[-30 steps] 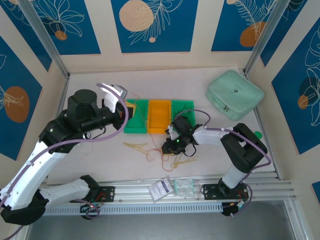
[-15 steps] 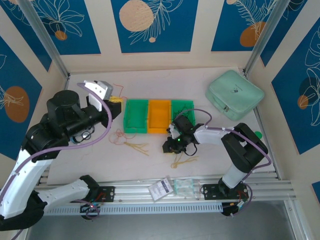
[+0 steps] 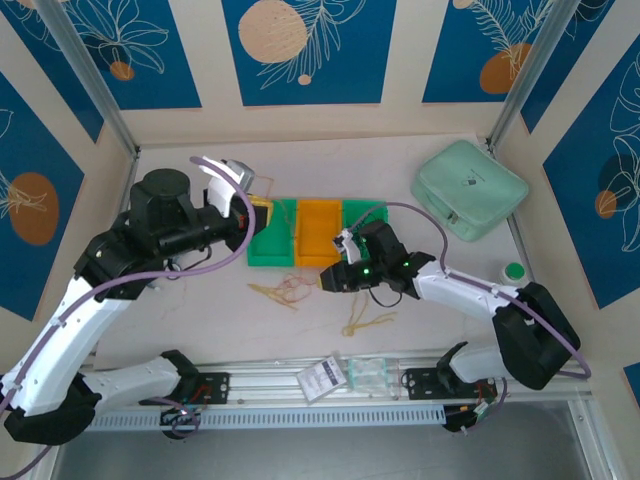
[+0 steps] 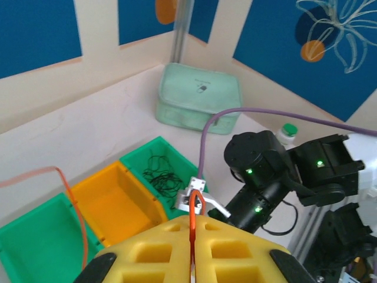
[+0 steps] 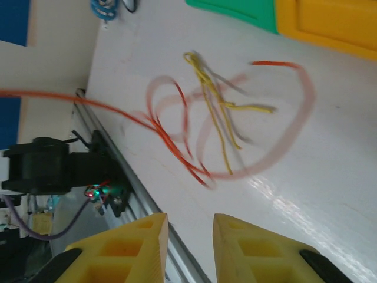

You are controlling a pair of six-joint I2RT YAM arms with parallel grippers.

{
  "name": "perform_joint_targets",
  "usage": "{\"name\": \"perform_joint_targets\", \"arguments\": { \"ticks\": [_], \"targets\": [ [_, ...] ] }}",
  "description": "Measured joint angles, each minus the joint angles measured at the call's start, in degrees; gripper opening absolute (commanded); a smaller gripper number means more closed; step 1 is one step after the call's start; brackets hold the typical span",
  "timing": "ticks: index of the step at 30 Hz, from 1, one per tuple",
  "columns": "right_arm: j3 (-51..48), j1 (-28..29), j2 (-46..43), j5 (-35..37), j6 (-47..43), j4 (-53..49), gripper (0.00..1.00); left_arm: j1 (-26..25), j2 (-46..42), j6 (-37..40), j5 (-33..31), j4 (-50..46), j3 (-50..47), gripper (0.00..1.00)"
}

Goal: Untangle the cables

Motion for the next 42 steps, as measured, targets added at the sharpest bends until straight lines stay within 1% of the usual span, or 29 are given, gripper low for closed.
{"name": "perform_joint_targets", "arguments": {
  "ticks": [4, 8, 12, 15, 20, 28, 38, 42],
  "targets": [
    [-0.28, 0.00, -0.24, -1.42, 1.46, 2.03, 0.29, 0.00, 0.04, -1.60, 3.50, 3.13, -1.70, 0.09],
    [-3.13, -0.31, -0.24, -1.95, 4.55, 5.20, 0.32, 0.00, 0.59, -3.15, 6.16, 5.77, -3.96, 0.09],
    [-6.73, -1.46, -0.26, -1.33, 7.39, 7.56, 0.33, 0.00, 1.79, -4.55, 8.09, 8.07, -5.53, 0.09],
    [-7.50, -1.75, -0.33, 0.44, 8.00, 7.89, 0.33, 0.00, 2.23, -5.31, 9.11, 8.90, -6.51, 0.09],
    [-8.66, -1.77, -2.40, 4.11, 7.85, 8.70, 0.33, 0.00, 2.54, -5.97, 9.88, 10.19, -7.21, 0.09],
    [-11.13, -1.07, -1.90, 8.02, 6.54, 9.70, 0.33, 0.00, 2.84, -6.14, 10.80, 11.28, -7.21, 0.09],
    [-13.49, 1.95, 0.44, 8.52, 6.03, 16.41, 0.33, 0.00, 3.43, -7.06, 10.97, 11.82, -7.21, 0.09],
    [-13.49, 2.21, 1.64, 9.53, 5.75, 18.71, 0.33, 0.00, 3.43, -7.21, 10.97, 12.33, -7.21, 0.09]
  ]
}}
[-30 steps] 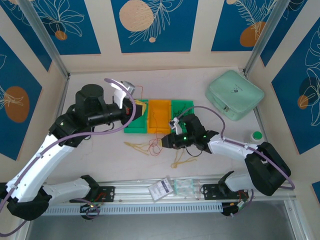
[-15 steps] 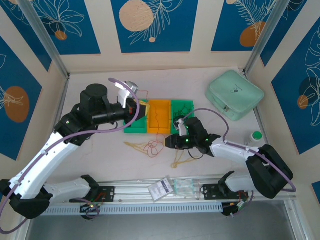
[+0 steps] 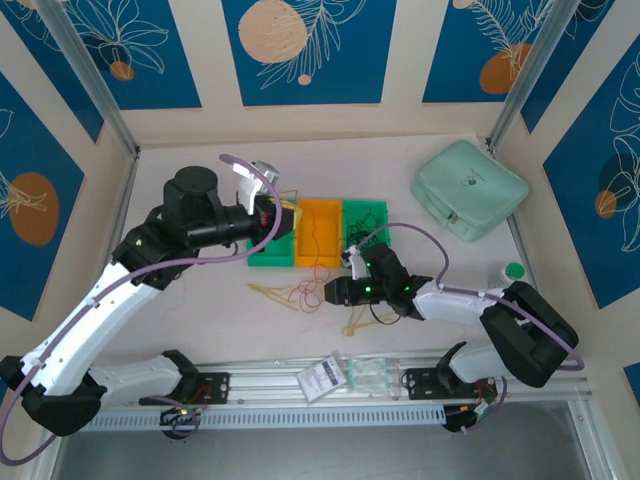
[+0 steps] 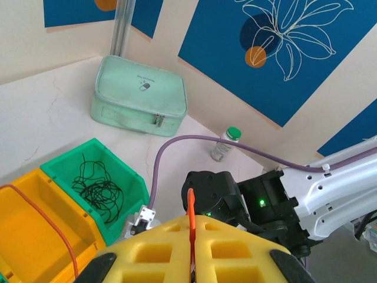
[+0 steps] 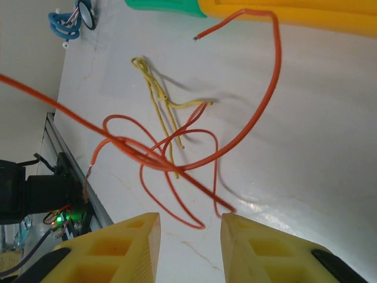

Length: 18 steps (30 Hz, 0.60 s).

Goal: Untangle the cables

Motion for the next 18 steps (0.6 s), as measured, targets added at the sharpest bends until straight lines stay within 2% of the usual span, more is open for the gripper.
{"name": "perform_joint_targets", "arguments": {
  "ticks": [8, 18],
  "targets": [
    [0.00, 0.00, 3.28, 2.60, -0.44, 1.44, 0.33, 0.00, -0.61, 0.02, -0.02, 0.17, -0.37, 0.09],
    [0.00, 0.00, 5.79, 2.05, -0.37, 6.40, 0.31, 0.00, -2.14, 0.00, -0.04, 0.72, -1.09, 0.09]
  ]
}}
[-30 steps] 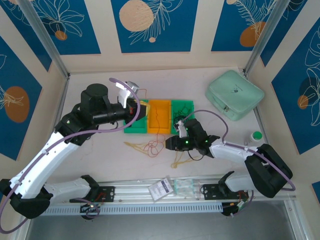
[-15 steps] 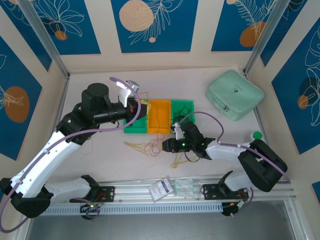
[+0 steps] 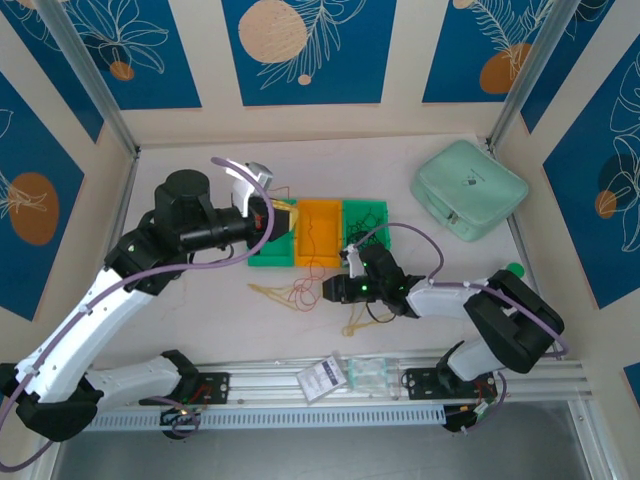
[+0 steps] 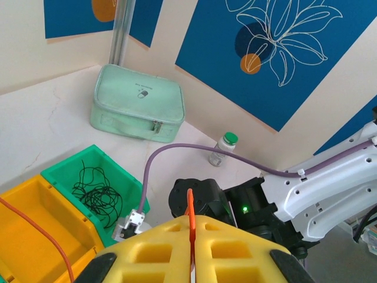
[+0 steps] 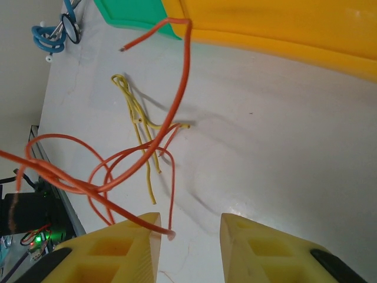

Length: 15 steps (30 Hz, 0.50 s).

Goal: Untangle the cables

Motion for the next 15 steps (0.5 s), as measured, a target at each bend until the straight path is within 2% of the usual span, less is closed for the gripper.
{"name": "perform_joint_targets", "arguments": {
  "ticks": [2, 6, 10, 15],
  "targets": [
    [0.00, 0.00, 1.70, -0.39, 0.37, 1.29, 0.25, 0.00, -0.20, -0.04, 0.00, 0.59, -0.98, 0.09],
    [0.00, 0.28, 4.02, -0.90, 1.51, 3.39, 0.01, 0.00, -1.29, -0.46, -1.31, 1.40, -4.04, 0.09],
    [-0.02, 0.48, 1.84, 0.22, 1.44, 2.36, 0.00, 0.00, -3.91, -0.66, -5.79, 0.98, -7.02, 0.09],
    [0.26, 0.98, -13.62, 8.46, -1.88, -10.62, 0.00, 0.00, -8.04, -0.42, -14.12, -2.19, -8.96, 0.09]
  ]
}}
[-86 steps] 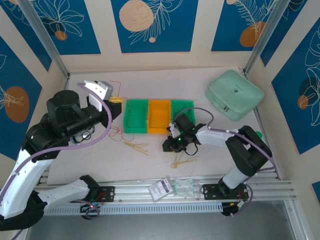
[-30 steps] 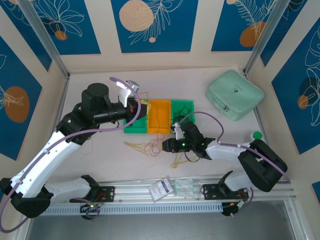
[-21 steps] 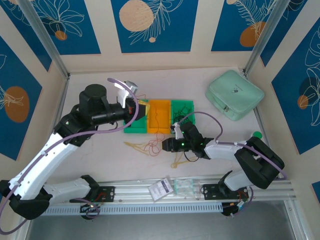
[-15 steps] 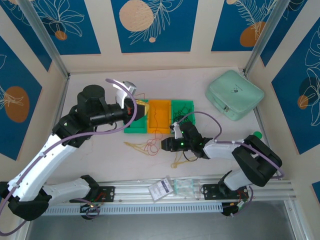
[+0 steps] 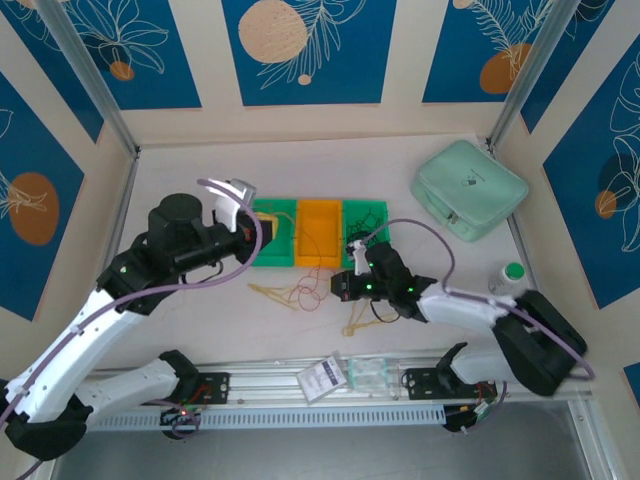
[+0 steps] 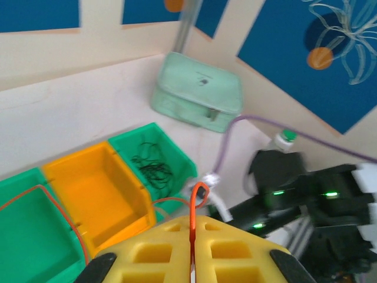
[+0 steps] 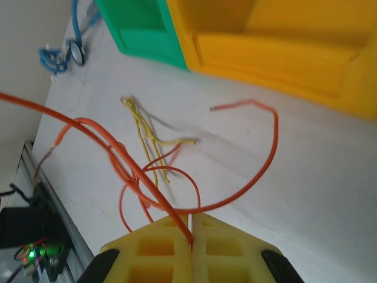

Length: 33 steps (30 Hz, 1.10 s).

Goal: Untangle the cables

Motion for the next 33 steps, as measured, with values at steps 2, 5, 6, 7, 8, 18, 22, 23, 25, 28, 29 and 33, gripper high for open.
{"name": "perform_joint_targets", "arguments": {
  "ticks": [2, 5, 6, 7, 8, 18, 22, 23, 25, 28, 29, 33],
  "targets": [
    [0.59, 0.11, -7.74, 4.28, -1.70, -6.93, 0.00, 0.00, -1.27, 0.09, -2.99, -1.07, -0.87, 0.09],
    [2.12, 0.02, -19.26, 10.62, -4.00, -16.70, 0.00, 0.00, -2.56, 0.24, -7.06, -3.23, -2.27, 0.09],
    [2.86, -0.15, -23.12, 12.66, -4.70, -20.00, 0.00, 0.00, -2.78, 0.28, -8.35, -4.22, -2.58, 0.09],
    [3.50, -0.37, -26.12, 14.27, -5.25, -22.43, 0.00, 0.00, -2.93, 0.46, -9.38, -5.11, -2.69, 0.09],
    [4.35, -0.66, -29.46, 16.13, -5.81, -25.40, 0.00, 0.00, -3.04, 0.52, -10.62, -6.10, -2.69, 0.09],
    [13.16, -5.64, -41.81, 33.48, -8.15, -46.73, 0.00, 0.04, -5.60, 0.70, -21.03, -13.51, -2.69, 0.09],
    [14.73, -11.37, -39.50, 36.59, -9.16, -51.87, 0.00, 0.20, -5.57, 0.79, -24.15, -16.20, -2.69, 0.09],
    [14.75, -13.31, -39.10, 36.61, -9.33, -52.72, 0.00, 0.28, -5.60, 0.98, -24.90, -16.74, -2.69, 0.09],
    [14.75, -16.68, -38.80, 36.54, -9.55, -53.92, 0.00, 0.48, -5.57, 1.33, -26.12, -17.64, -2.69, 0.09],
    [14.75, -21.81, -38.95, 35.39, -9.84, -54.86, 0.00, 0.83, -5.60, 1.79, -27.61, -18.97, -2.67, 0.09],
    [14.75, -23.39, -38.95, 34.64, -9.88, -54.88, 0.00, 0.94, -5.60, 1.99, -27.93, -19.30, -2.67, 0.09],
    [14.75, -29.53, -39.17, 32.28, -10.21, -54.90, 0.00, 1.25, -5.53, 2.19, -29.73, -20.70, -2.32, 0.09]
  ]
}}
